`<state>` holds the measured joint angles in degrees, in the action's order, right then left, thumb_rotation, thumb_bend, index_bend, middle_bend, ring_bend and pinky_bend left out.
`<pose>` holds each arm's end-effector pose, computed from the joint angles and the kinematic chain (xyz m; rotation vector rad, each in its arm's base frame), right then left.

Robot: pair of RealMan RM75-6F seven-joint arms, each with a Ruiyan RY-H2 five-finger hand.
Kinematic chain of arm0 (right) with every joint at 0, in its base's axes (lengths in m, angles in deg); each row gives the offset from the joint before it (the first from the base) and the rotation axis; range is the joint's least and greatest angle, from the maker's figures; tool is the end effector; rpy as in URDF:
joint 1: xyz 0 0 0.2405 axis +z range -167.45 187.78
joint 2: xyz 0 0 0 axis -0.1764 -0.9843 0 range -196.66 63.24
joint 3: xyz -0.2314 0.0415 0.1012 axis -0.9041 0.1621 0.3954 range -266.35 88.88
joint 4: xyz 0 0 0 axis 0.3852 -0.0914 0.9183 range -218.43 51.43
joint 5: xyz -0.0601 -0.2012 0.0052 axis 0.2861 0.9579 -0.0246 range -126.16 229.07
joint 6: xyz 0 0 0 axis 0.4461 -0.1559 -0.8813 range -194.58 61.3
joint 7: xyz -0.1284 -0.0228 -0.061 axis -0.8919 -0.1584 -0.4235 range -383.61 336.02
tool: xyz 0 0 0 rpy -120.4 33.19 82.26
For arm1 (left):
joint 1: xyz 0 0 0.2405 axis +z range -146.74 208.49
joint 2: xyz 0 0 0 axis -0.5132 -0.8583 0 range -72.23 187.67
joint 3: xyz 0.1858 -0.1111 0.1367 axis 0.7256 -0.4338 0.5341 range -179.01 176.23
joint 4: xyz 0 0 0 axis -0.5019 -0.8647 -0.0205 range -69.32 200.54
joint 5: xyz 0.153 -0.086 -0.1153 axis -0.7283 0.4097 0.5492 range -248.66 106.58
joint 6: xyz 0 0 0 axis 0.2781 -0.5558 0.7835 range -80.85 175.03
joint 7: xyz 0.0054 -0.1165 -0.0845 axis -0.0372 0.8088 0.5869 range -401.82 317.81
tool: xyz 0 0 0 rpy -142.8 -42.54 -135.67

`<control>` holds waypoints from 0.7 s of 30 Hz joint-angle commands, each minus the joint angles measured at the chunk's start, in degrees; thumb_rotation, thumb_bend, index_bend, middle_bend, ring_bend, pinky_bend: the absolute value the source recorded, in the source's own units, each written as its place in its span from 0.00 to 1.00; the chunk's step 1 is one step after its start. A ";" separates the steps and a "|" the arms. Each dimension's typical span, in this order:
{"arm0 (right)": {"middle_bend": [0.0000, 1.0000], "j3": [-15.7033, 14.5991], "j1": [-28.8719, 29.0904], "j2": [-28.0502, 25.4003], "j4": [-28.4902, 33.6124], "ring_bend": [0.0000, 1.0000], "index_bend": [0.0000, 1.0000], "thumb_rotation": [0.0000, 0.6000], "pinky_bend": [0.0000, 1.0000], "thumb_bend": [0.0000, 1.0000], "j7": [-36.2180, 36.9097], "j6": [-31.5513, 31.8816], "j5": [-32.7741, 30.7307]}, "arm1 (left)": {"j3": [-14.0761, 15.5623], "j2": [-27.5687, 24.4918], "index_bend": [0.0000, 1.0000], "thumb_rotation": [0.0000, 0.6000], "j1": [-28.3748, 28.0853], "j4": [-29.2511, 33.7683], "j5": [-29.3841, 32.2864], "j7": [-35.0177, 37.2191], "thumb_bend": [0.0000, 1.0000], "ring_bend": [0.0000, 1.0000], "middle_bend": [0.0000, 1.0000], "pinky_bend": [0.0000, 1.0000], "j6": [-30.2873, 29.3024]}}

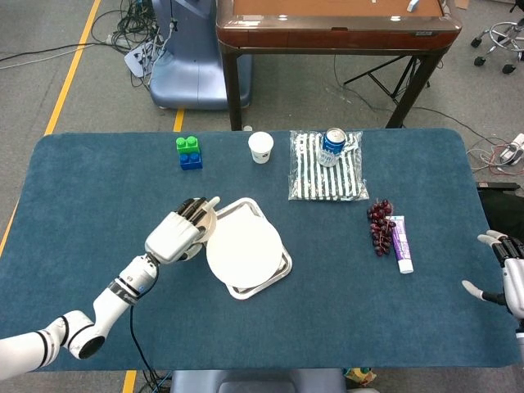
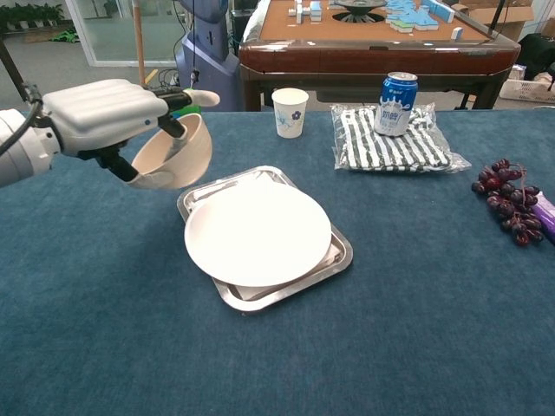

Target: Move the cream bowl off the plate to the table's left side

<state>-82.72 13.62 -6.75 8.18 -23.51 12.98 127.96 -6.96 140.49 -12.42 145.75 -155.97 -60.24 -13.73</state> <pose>-0.3445 -0.1829 0.1903 1.2591 -0.9550 0.7436 -0.1475 0.3469 0.0215 -2.0222 -0.4217 -0.9570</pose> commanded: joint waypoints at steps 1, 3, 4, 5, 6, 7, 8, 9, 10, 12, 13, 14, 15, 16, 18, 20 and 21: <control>0.20 -0.04 0.13 0.11 0.07 0.16 0.25 1.00 0.27 0.06 -0.28 -0.15 0.01 | 0.54 -1.32 0.61 1.00 1.01 -0.58 0.77 -0.28 0.35 0.00 0.00 0.11 -0.10; 0.20 -0.04 0.20 0.11 0.10 0.16 0.25 1.00 0.27 0.06 -0.32 -0.23 -0.02 | 0.96 -1.57 0.61 1.00 1.46 -1.66 0.89 -0.63 0.35 0.00 0.00 0.11 -0.14; 0.20 0.00 0.23 0.12 0.08 0.16 0.25 1.00 0.27 0.06 -0.34 -0.26 -0.07 | 1.32 -1.60 0.61 1.00 1.71 -2.59 0.99 -1.18 0.35 0.00 0.00 0.11 -0.02; 0.20 0.03 0.27 0.14 0.07 0.16 0.25 1.00 0.27 0.06 -0.35 -0.31 -0.12 | 1.61 -1.55 0.61 1.00 1.88 -3.36 1.05 -1.69 0.35 0.00 0.00 0.11 0.14; 0.20 0.06 0.32 0.14 0.05 0.16 0.25 1.00 0.27 0.06 -0.36 -0.37 -0.18 | 1.94 -1.45 0.61 1.00 2.02 -4.15 1.11 -2.31 0.35 0.00 0.00 0.11 0.36; 0.20 0.07 0.39 0.14 0.03 0.16 0.24 1.00 0.27 0.06 -0.37 -0.50 -0.24 | 2.39 -1.27 0.60 1.00 2.19 -5.23 1.18 -3.29 0.35 0.00 0.00 0.11 0.71; 0.20 0.07 0.44 0.15 0.01 0.16 0.25 1.00 0.27 0.06 -0.39 -0.59 -0.27 | 2.69 -1.07 0.60 1.00 2.32 -5.98 1.28 -4.00 0.35 0.00 0.00 0.11 0.98; 0.20 0.05 0.47 0.15 0.01 0.16 0.25 1.00 0.27 0.06 -0.40 -0.65 -0.27 | 3.00 -0.87 0.60 1.00 2.45 -6.63 1.41 -4.63 0.35 0.00 0.00 0.11 1.30; 0.20 0.04 0.51 0.15 0.01 0.16 0.25 1.00 0.27 0.06 -0.41 -0.71 -0.27 | 3.27 -0.64 0.60 1.00 2.57 -7.21 1.58 -5.11 0.35 0.00 0.00 0.11 1.66; 0.20 0.06 0.55 0.16 0.02 0.16 0.25 1.00 0.27 0.06 -0.45 -0.72 -0.28 | 3.99 0.04 0.60 1.00 2.82 -8.76 1.66 -6.43 0.35 0.00 0.00 0.11 2.30; 0.20 0.07 0.56 0.16 0.03 0.16 0.25 1.00 0.27 0.06 -0.43 -0.71 -0.30 | 4.37 0.57 0.60 1.00 3.01 -9.83 1.49 -7.28 0.35 0.00 0.00 0.11 2.29; 0.20 0.07 0.56 0.16 0.02 0.16 0.25 1.00 0.27 0.06 -0.41 -0.71 -0.32 | 4.57 1.02 0.60 1.00 3.18 -10.63 1.47 -7.83 0.35 0.00 0.00 0.11 2.27; 0.20 0.08 0.55 0.17 -0.01 0.16 0.25 1.00 0.27 0.06 -0.40 -0.70 -0.36 | 4.73 1.45 0.60 1.00 3.34 -11.32 1.51 -8.24 0.34 0.00 0.00 0.11 2.31; 0.20 0.10 0.55 0.17 -0.04 0.16 0.25 1.00 0.27 0.06 -0.43 -0.70 -0.43 | 4.86 1.98 0.60 1.00 3.53 -12.16 1.59 -8.67 0.34 0.00 0.00 0.12 2.32; 0.20 0.10 0.54 0.14 -0.03 0.16 0.25 1.00 0.27 0.06 -0.39 -0.69 -0.46 | 4.98 2.65 0.60 1.00 3.75 -13.30 1.58 -9.36 0.34 0.00 0.00 0.12 2.19; 0.20 0.11 0.54 0.13 -0.06 0.16 0.25 1.00 0.27 0.06 -0.29 -0.66 -0.46 | 5.05 3.23 0.59 1.00 3.96 -14.32 1.48 -10.18 0.34 0.00 0.00 0.12 1.93; 0.20 0.10 0.54 0.13 -0.08 0.16 0.25 1.00 0.27 0.06 -0.30 -0.67 -0.46 | 5.08 3.38 0.59 1.00 4.05 -14.58 1.45 -10.50 0.34 0.00 0.00 0.12 1.84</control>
<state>-82.62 14.16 -6.62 8.09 -23.80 12.30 127.50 -1.99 143.60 -8.54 131.45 -154.47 -70.45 -11.76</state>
